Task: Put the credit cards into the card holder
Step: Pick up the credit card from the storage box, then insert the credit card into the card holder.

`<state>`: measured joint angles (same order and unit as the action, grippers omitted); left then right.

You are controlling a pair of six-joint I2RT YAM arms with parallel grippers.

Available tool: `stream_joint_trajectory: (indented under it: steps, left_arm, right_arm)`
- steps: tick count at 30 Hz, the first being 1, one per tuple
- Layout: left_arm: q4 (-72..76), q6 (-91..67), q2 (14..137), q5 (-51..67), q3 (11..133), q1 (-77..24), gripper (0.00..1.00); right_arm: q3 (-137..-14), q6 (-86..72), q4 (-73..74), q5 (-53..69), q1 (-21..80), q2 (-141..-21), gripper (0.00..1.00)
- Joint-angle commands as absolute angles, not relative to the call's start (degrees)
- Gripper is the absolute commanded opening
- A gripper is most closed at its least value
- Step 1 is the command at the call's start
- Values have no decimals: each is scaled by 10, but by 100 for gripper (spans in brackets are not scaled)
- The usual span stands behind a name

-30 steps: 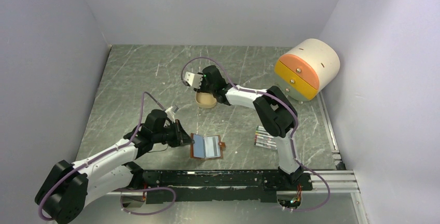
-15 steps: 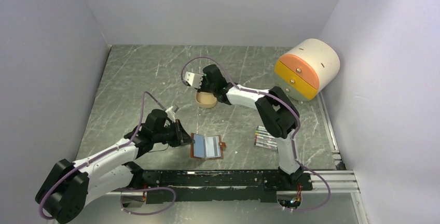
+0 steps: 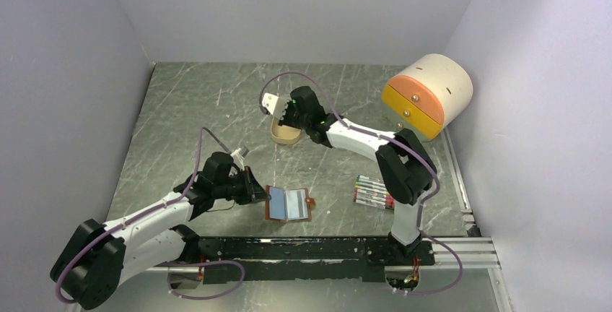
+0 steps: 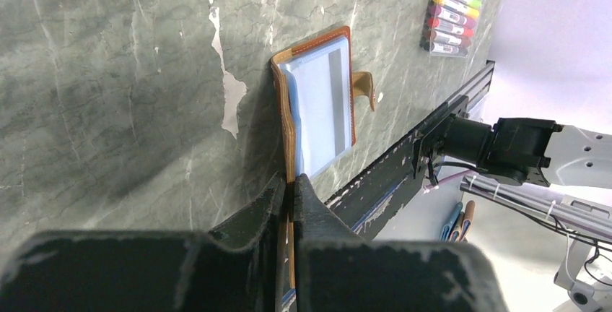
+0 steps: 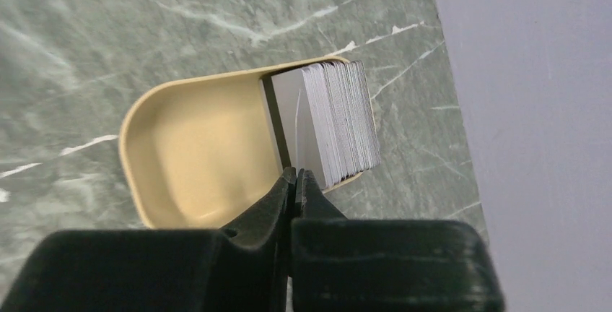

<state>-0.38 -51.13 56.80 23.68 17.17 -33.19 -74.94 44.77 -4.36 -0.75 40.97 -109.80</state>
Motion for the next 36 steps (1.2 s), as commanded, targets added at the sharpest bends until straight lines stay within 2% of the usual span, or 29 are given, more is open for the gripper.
stream_joint_trajectory:
  steps: [1,7,11,15,17,24,30,36]
  left_arm:
    - [-5,-503,574,228,185,-332,9]
    - [-9,-506,575,201,188,-331,9]
    - [-20,-502,592,166,202,-331,9]
    - [37,-516,620,169,187,-327,9]
    - [49,-515,634,179,191,-324,9]
    - [34,-514,643,179,191,-322,11]
    - [18,-499,627,161,194,-320,19]
    - [37,-509,645,177,182,-317,15]
  right_arm:
    - [-725,391,-35,40,408,-1034,0]
    - [-739,265,24,68,407,-991,0]
    - [-762,180,100,146,405,-971,0]
    - [-649,66,-38,205,404,-894,0]
    - [-606,-10,-79,191,402,-860,0]
    - [-573,-208,-58,268,402,-824,0]
    - [-451,-317,-84,260,407,-774,0]
    - [-375,-414,-115,268,416,-768,0]
